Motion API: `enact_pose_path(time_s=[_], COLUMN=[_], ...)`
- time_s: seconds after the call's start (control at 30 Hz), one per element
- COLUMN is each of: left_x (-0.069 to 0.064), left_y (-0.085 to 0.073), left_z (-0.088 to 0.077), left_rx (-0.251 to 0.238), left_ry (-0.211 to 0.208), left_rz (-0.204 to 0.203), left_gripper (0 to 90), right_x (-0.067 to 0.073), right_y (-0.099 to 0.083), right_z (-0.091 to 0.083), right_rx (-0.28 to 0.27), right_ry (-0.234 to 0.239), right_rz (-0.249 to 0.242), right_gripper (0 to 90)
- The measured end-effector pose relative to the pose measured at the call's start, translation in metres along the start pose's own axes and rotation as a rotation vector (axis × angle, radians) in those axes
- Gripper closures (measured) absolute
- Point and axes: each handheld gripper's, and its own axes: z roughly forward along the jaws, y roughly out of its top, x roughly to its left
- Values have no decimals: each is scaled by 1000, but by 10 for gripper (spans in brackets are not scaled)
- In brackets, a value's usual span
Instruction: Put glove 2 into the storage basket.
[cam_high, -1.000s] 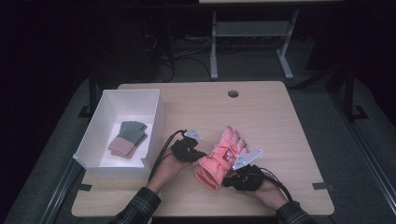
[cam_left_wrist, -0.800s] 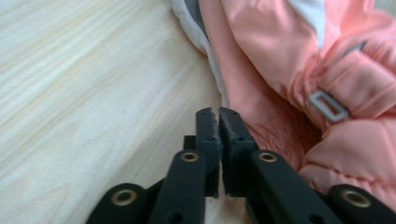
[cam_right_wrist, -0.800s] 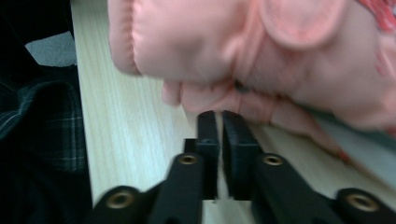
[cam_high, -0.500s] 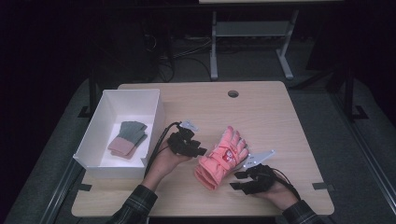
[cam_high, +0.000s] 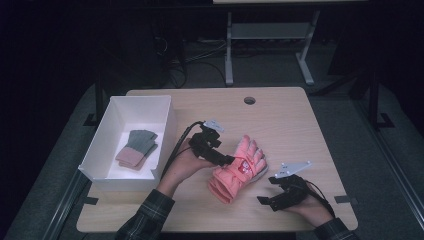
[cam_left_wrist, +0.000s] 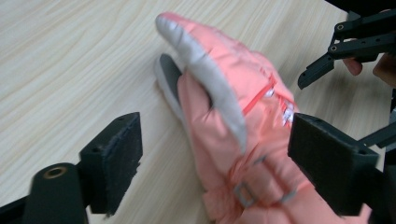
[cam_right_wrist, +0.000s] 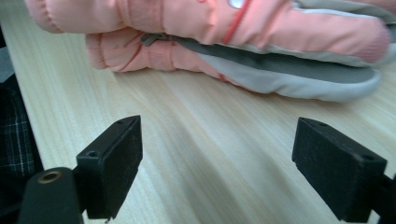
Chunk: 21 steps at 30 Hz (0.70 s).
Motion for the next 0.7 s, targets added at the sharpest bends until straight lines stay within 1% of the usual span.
enact_pose_path(time_s=[0.03,0.1,0.13,0.2,0.23,0.27,0.3,0.37,0.43,0.47,0.57,0.63,0.67,0.7], left_x=[-1,-2,-2,-2,-2,-1,-1,-1,-1,-1,2,4,6,6], left_y=[3,7,9,11,12,12,12,11,8,7,3,1,0,-2], left_z=[3,8,13,22,27,34,37,47,54,58,64,68,70,72], left_rx=[4,20,24,28,42,70,85,104,110,115,135,153,169,173], left_ry=[2,6,-3,-8,-7,-6,-6,-14,-23,-30,-40,-58,-76,-82], left_rz=[-4,10,9,-5,-4,12,18,16,2,-13,-25,-41,-36,-48], left_gripper=[152,146,145,139,136,135,134,134,134,133,129,127,127,125], right_x=[-1,-2,-3,-3,-4,-4,-4,-6,-6,-6,-6,-6,-7,-7], right_y=[-1,-1,-2,-3,-3,-4,-4,-3,-3,-3,-3,-3,-3,-3], right_z=[-2,-3,-4,-5,-5,-6,-7,-7,-7,-7,-7,-7,-7,-7], right_rx=[-4,-11,-10,-7,-8,-10,-13,-18,-21,-21,-20,-20,-21,-20], right_ry=[-2,-7,-12,-19,-21,-20,-25,-33,-35,-35,-31,-32,-32,-34], right_rz=[15,17,11,23,17,18,26,23,29,30,31,30,31,29], right_gripper=[160,158,155,143,140,138,135,133,133,133,133,133,133,133])
